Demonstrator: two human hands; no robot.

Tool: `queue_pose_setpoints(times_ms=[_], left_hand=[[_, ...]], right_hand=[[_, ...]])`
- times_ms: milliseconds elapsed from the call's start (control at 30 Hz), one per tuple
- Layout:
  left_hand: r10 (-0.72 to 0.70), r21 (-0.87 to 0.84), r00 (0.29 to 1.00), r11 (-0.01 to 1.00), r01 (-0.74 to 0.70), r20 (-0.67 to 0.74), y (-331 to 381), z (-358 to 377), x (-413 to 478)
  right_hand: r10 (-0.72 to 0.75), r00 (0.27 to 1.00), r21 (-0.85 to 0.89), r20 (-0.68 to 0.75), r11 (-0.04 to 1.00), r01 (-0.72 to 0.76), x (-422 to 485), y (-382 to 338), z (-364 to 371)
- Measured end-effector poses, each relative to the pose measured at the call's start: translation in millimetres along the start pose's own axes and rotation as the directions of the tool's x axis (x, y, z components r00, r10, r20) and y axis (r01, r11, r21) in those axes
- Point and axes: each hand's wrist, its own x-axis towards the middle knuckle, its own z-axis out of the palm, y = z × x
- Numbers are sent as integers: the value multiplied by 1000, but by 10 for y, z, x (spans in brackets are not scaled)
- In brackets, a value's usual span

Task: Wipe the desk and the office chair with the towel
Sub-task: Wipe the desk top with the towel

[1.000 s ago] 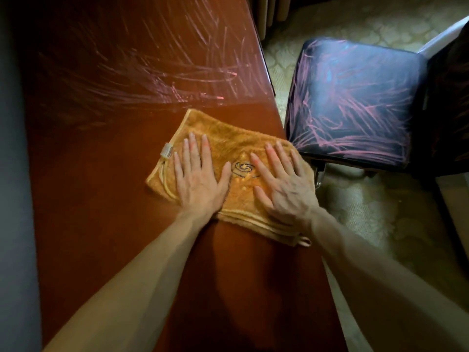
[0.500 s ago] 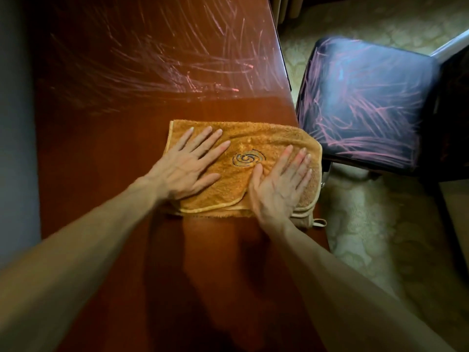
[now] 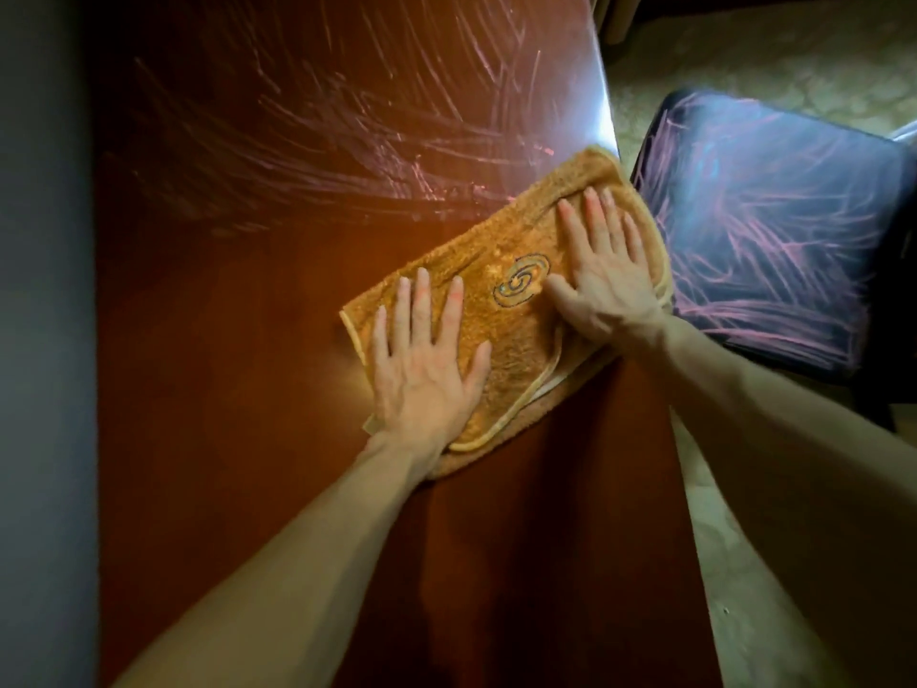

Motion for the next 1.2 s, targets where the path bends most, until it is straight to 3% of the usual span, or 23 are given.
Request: queue_pose_setpoints(times_ms=[100, 200, 267, 367, 567, 767, 1200], left_hand=[[219, 50, 976, 975, -219, -3, -141, -82, 150], [607, 79, 794, 790, -608, 46, -354, -182, 464], [686, 53, 711, 713, -699, 155, -407, -192, 608], [631, 46, 755, 761, -647, 179, -401, -110, 622], [536, -34, 840, 844, -535, 79, -415, -66, 513], [318, -72, 947, 946, -316, 33, -993, -54, 242], [51, -21, 998, 998, -51, 22, -2526, -188, -241]], right_hand=[[22, 995, 81, -101, 997, -14, -54, -34, -26], [224, 951, 235, -215, 957, -172, 13, -234, 27], [352, 911, 192, -214, 930, -314, 156, -382, 72], [395, 889, 60, -231, 918, -392, 269, -488, 158], [322, 913, -5, -249, 943, -334, 316, -556, 170], [155, 961, -37, -231, 985, -168, 659, -1357, 326], [-159, 976, -38, -151, 987, 155, 1013, -3173, 684]])
